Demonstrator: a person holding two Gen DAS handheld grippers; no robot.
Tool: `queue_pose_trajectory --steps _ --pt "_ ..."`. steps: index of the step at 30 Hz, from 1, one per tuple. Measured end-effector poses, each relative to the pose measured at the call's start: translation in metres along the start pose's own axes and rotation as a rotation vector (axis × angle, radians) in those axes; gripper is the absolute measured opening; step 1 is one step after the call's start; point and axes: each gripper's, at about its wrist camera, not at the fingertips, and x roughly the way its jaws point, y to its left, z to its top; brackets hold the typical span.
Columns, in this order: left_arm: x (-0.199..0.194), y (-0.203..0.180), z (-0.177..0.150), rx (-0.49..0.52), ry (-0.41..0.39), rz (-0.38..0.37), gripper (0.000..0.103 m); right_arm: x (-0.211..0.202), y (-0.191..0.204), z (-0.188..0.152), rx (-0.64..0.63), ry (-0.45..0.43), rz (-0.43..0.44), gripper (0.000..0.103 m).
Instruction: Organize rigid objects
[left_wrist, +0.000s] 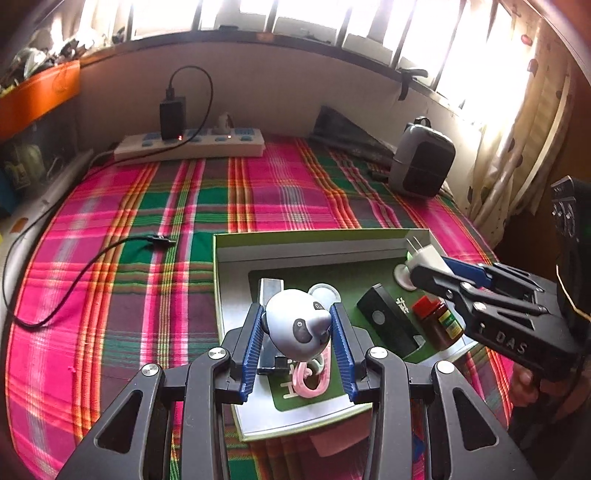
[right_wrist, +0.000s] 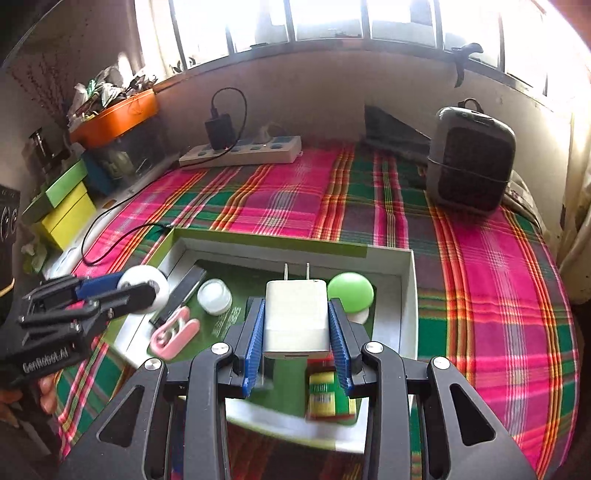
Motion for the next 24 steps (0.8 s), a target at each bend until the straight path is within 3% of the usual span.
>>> queue_pose_trajectory --steps 24 --pt "0.026 0.005 -0.002 -0.005 0.052 0.02 0.035 0.056 0.005 0.022 -0.023 0.075 0.03 0.035"
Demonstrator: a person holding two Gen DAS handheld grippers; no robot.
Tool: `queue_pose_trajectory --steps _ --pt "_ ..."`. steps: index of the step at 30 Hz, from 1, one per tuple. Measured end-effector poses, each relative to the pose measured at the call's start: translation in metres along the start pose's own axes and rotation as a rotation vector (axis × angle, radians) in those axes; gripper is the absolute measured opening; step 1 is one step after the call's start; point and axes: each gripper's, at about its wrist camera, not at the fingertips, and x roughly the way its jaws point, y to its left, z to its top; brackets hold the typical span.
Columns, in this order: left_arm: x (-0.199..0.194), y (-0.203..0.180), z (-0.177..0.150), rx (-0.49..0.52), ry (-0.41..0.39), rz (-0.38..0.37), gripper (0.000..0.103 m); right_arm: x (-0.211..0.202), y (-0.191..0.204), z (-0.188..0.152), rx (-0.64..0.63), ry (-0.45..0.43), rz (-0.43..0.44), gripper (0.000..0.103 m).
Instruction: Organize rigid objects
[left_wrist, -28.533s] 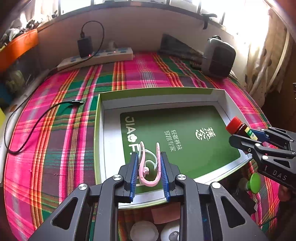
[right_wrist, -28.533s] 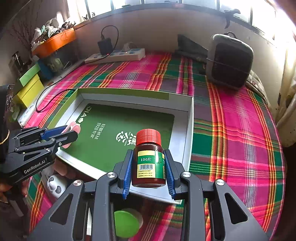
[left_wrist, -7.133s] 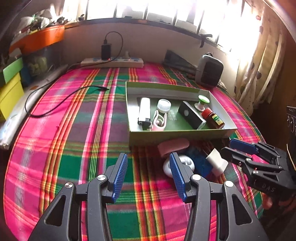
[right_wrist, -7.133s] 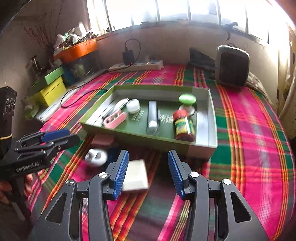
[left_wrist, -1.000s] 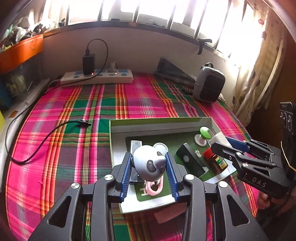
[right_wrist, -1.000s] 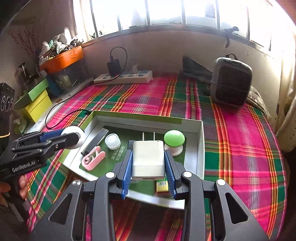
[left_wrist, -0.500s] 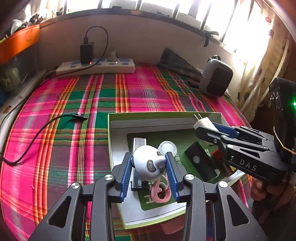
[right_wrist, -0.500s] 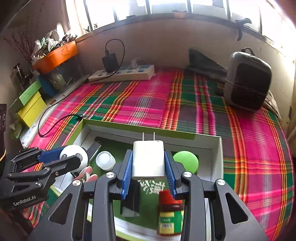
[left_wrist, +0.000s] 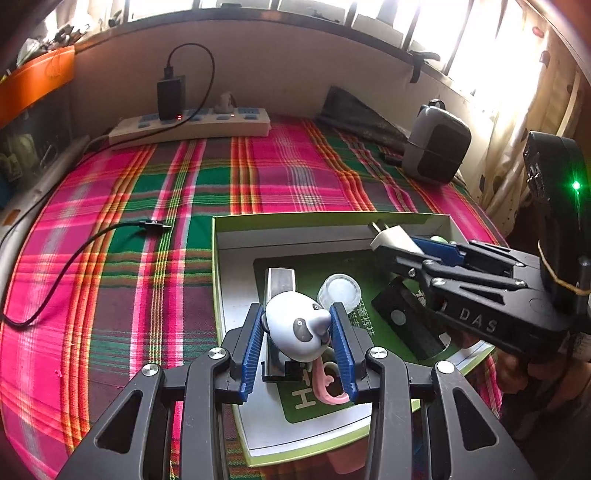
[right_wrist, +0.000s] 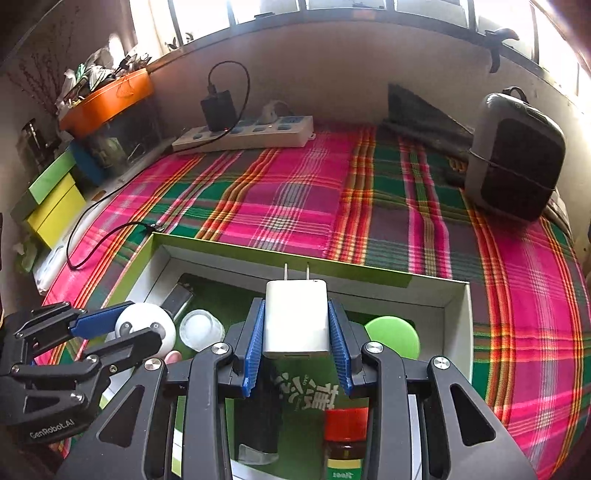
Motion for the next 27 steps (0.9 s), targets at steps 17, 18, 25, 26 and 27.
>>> queue_pose_trajectory --steps 17,18,25,26,27 --pt "0.0002 -0.0004 0.0001 0.003 0.0 0.001 0.035 0.0083 0.0008 -0.0026 0.011 0.021 0.017 0.035" --pt "0.0001 -0.0002 0.0001 0.004 0.0 0.003 0.036 0.0084 0.0005 -0.0027 0.013 0.021 0.019 0.035" --pt "0.0001 -0.0001 0.0003 0.002 0.0 0.0 0.036 0.0096 -0.0001 -0.0028 0.02 0.021 0.023 0.035" --pt "0.0001 -0.0003 0.0003 0.003 0.0 0.0 0.037 0.0095 -0.0001 -0.0029 0.022 0.021 0.024 0.035" --pt "0.0002 -0.0004 0.0003 0.003 0.0 0.0 0.037 0.0097 0.0 -0.0028 0.023 0.021 0.023 0.035"
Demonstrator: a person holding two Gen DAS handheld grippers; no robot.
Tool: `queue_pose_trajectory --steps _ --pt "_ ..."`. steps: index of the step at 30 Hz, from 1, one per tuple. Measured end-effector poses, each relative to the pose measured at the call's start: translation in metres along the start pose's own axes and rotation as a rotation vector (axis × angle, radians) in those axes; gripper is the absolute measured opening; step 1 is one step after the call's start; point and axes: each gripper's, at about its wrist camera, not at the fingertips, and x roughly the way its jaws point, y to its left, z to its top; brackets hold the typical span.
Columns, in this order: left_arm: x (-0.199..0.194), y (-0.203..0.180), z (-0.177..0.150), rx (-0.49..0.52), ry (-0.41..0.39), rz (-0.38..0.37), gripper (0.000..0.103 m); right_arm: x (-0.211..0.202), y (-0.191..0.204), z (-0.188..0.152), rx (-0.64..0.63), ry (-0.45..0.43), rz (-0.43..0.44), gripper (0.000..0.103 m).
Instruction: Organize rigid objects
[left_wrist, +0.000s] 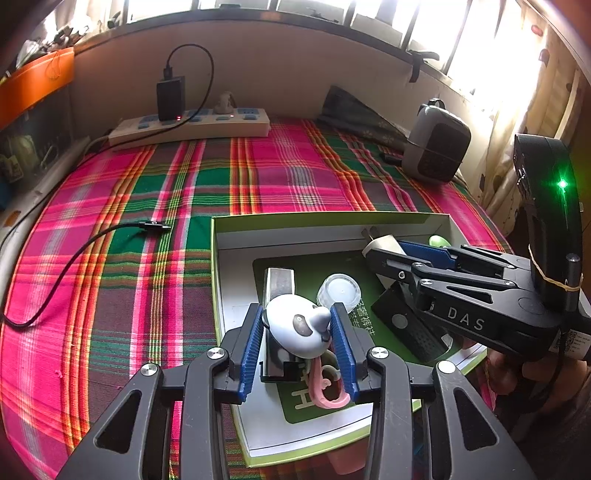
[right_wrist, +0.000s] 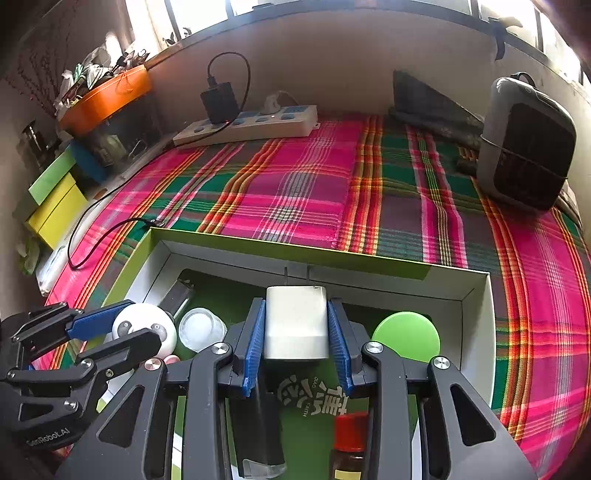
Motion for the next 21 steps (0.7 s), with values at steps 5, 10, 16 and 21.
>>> queue_pose_trajectory --steps 5,10,16,21 --pt "-0.0006 -0.0014 0.0001 0.007 0.002 -0.005 0.041 0.0002 -0.0011 0.0005 0.014 -0.004 0.008 0.035" --pt "-0.0005 -0.003 0.0 0.01 0.003 -0.002 0.042 0.0002 -0.0021 0.0007 0.015 -0.004 0.008 0.035" --pt "-0.0021 -0.0055 -0.0009 0.013 0.003 0.003 0.043 -0.0003 -0.0025 0.0011 0.021 -0.006 0.012 0.035" --pt "-0.006 -0.006 -0.0028 0.012 -0.006 0.011 0.044 -0.0049 -0.0028 0.0002 0.03 -0.02 0.01 0.036"
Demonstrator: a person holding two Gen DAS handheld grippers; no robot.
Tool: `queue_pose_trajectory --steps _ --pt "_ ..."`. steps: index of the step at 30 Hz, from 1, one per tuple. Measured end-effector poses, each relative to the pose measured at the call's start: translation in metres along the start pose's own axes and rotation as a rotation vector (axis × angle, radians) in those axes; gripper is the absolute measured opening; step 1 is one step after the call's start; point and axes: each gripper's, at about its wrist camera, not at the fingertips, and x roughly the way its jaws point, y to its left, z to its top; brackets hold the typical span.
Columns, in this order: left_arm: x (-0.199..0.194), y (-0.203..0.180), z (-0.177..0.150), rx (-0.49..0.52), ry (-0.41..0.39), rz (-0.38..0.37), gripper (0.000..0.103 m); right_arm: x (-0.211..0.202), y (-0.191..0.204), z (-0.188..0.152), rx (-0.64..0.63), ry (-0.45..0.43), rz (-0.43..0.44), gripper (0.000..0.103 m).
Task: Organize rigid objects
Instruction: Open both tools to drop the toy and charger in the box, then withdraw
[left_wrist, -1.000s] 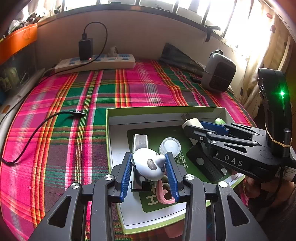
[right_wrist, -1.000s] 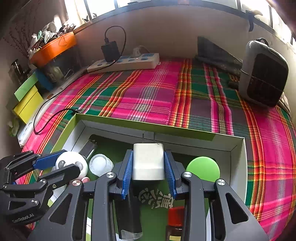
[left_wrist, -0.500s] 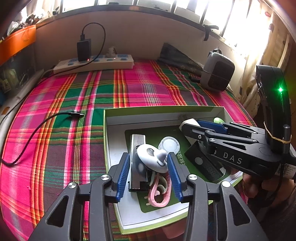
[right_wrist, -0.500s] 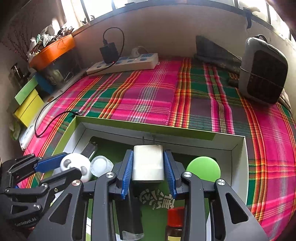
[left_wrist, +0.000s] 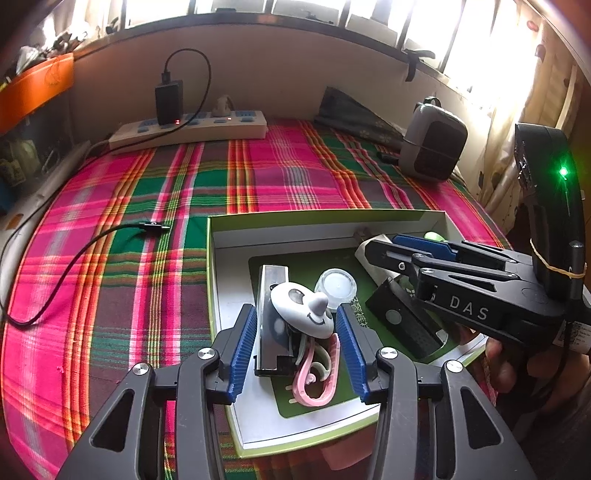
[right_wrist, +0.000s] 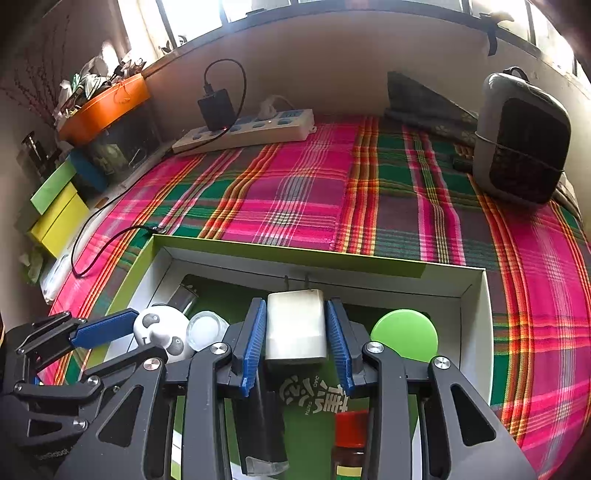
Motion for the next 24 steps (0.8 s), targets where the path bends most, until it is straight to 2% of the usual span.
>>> queue_pose_trajectory --steps 20,24 --pt "-0.046 -0.011 -0.023 0.005 -0.102 0.07 0.045 -0.04 0.003 -0.019 0.018 -0.075 -0.018 0.037" --pt "-0.059 -0.016 -0.031 0.023 -0.135 0.124 0.045 -0.051 0.004 -0.028 0.018 -0.086 -0.024 0.037"
